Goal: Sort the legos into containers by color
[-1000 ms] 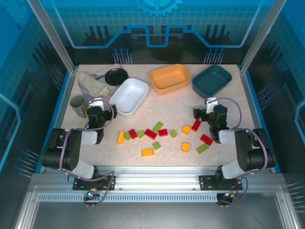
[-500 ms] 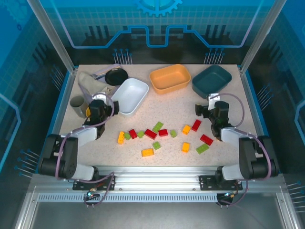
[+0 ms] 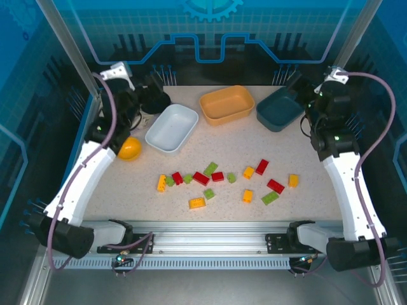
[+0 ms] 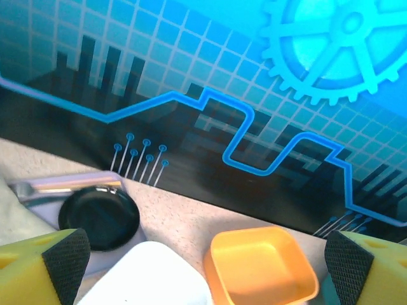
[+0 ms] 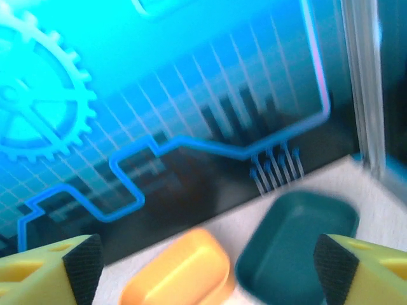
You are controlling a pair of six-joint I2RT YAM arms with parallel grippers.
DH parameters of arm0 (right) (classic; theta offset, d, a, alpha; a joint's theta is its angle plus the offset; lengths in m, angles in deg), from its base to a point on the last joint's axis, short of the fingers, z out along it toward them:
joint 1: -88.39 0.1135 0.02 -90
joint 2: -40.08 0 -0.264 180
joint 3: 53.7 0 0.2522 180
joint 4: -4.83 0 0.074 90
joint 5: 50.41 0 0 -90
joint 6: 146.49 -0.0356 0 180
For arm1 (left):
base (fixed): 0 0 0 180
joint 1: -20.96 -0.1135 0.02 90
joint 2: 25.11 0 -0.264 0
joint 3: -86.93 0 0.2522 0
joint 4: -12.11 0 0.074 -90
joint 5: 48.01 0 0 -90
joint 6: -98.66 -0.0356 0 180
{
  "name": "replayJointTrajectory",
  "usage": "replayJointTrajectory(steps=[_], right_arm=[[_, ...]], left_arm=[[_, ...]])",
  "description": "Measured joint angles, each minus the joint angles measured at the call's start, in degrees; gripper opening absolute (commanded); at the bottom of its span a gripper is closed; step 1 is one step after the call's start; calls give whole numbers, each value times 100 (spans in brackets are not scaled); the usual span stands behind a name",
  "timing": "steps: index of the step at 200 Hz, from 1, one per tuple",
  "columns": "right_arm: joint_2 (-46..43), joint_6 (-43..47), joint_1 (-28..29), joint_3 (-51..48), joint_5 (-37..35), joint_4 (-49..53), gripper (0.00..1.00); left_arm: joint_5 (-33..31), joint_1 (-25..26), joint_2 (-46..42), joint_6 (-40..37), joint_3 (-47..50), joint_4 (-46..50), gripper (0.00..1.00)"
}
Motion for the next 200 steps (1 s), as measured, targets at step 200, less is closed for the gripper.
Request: replayJointTrajectory(steps=[200], right_arm=[[5821,-3276,1331,3193,1506,2124,58]], left_arm=[[2695,-52,2828,-52,-498,2662,81]])
